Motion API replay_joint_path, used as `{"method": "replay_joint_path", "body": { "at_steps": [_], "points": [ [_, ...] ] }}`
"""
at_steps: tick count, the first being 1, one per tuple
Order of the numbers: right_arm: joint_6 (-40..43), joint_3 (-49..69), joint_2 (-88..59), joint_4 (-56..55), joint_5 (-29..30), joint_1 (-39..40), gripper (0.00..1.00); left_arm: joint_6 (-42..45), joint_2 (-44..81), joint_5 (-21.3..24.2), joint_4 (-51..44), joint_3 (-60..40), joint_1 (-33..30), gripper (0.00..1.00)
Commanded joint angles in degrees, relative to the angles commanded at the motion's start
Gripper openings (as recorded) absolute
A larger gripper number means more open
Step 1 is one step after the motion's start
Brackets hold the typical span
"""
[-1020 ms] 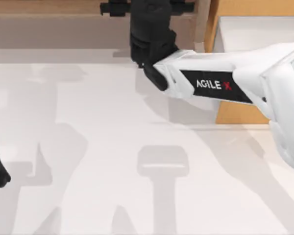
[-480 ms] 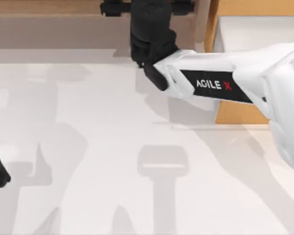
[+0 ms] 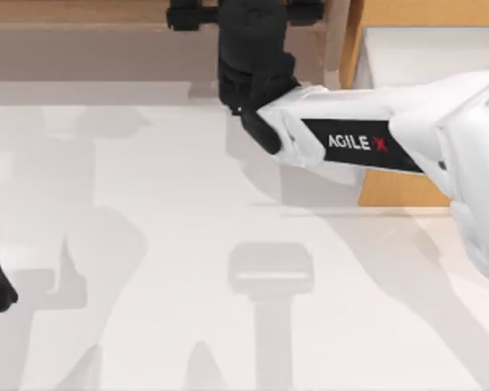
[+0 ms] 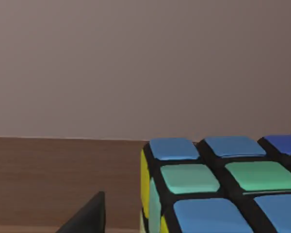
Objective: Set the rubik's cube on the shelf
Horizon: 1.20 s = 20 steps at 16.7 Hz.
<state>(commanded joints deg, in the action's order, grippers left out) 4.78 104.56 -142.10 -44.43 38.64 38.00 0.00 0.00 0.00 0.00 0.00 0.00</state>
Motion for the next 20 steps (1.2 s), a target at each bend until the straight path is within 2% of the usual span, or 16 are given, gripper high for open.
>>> {"method": "replay_joint_path", "body": {
  "at_steps": [3, 7, 14, 20],
  "points": [
    [5.1, -7.1, 3.9, -4.5, -2.8, 1.1, 1.00, 0.0, 0.0, 0.0, 0.0, 0.0, 0.0, 1.00],
    [17.2, -23.7, 11.2, -14.7, -8.0, 2.3, 1.00, 0.0, 0.0, 0.0, 0.0, 0.0, 0.0, 1.00],
    [47.2, -62.2, 21.9, -37.7, -15.6, 0.8, 1.00, 0.0, 0.0, 0.0, 0.0, 0.0, 0.0, 1.00],
    [71.5, -85.8, 26.6, -51.3, -17.8, -7.7, 1.00, 0.0, 0.0, 0.0, 0.0, 0.0, 0.0, 1.00]
  ]
}}
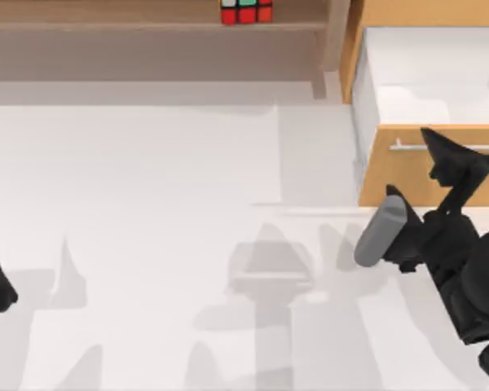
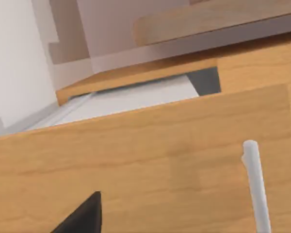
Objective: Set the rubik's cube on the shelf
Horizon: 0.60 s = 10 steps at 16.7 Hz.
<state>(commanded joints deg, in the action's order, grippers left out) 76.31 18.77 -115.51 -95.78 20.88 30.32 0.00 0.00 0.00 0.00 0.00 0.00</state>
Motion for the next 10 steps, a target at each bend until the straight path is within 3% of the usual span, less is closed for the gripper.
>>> {"method": "replay_joint_path", "body": {
  "at_steps": [5, 10],
  "points": [
    [11.6, -6.1, 1.9, -4.5, 0.7, -9.2, 1.00, 0.0, 0.0, 0.0, 0.0, 0.0, 0.0, 1.00],
    [12.8, -6.4, 2.2, -4.9, 0.8, -10.5, 1.00, 0.0, 0.0, 0.0, 0.0, 0.0, 0.0, 1.00]
  ]
}}
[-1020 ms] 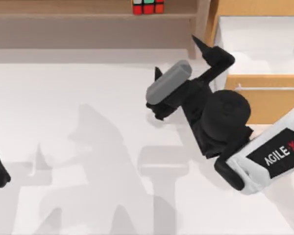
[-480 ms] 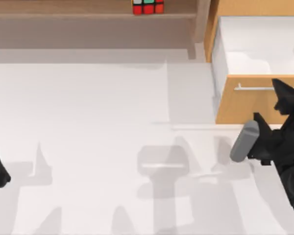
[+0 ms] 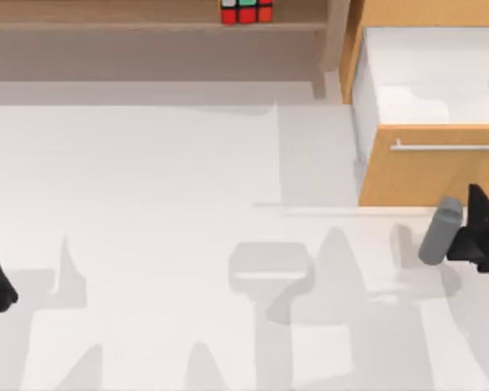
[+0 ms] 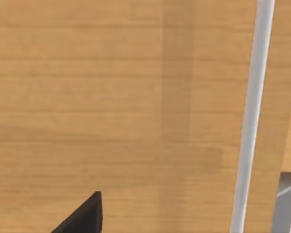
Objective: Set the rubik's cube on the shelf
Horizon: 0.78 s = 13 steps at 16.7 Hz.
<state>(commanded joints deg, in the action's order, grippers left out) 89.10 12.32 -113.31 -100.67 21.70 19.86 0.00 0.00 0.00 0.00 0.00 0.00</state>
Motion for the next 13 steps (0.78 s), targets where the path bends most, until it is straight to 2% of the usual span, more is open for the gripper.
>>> {"method": "replay_joint_path", "body": {
  "at_steps": [13],
  "points": [
    [0.0, 5.4, -0.9, 4.4, -2.2, -2.2, 1.00, 0.0, 0.0, 0.0, 0.0, 0.0, 0.0, 1.00]
  ]
}}
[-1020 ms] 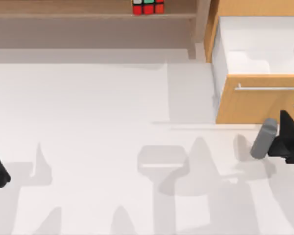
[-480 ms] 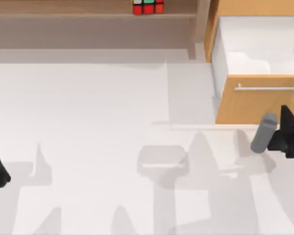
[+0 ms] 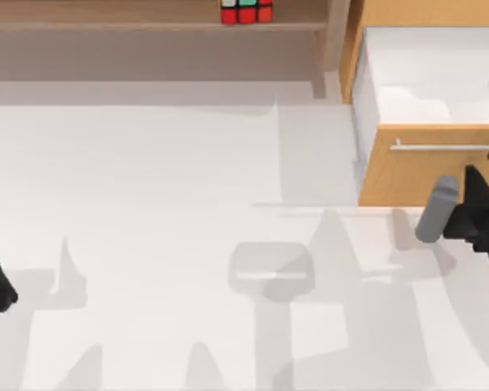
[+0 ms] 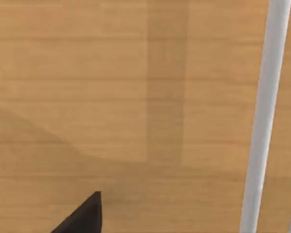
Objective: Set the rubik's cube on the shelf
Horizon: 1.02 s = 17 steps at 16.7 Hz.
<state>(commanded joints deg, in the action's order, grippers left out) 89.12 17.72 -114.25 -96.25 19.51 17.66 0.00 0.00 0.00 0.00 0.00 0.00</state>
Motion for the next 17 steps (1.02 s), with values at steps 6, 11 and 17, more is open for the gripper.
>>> {"method": "replay_joint_path", "body": {
  "at_steps": [6, 11, 17],
  "points": [
    [0.0, 0.0, 0.0, 0.0, 0.0, 0.0, 0.55, 0.0, 0.0, 0.0, 0.0, 0.0, 0.0, 1.00],
    [0.0, 0.0, 0.0, 0.0, 0.0, 0.0, 0.17, 0.0, 0.0, 0.0, 0.0, 0.0, 0.0, 1.00],
    [0.0, 0.0, 0.0, 0.0, 0.0, 0.0, 0.00, 0.0, 0.0, 0.0, 0.0, 0.0, 0.0, 1.00]
  ]
}}
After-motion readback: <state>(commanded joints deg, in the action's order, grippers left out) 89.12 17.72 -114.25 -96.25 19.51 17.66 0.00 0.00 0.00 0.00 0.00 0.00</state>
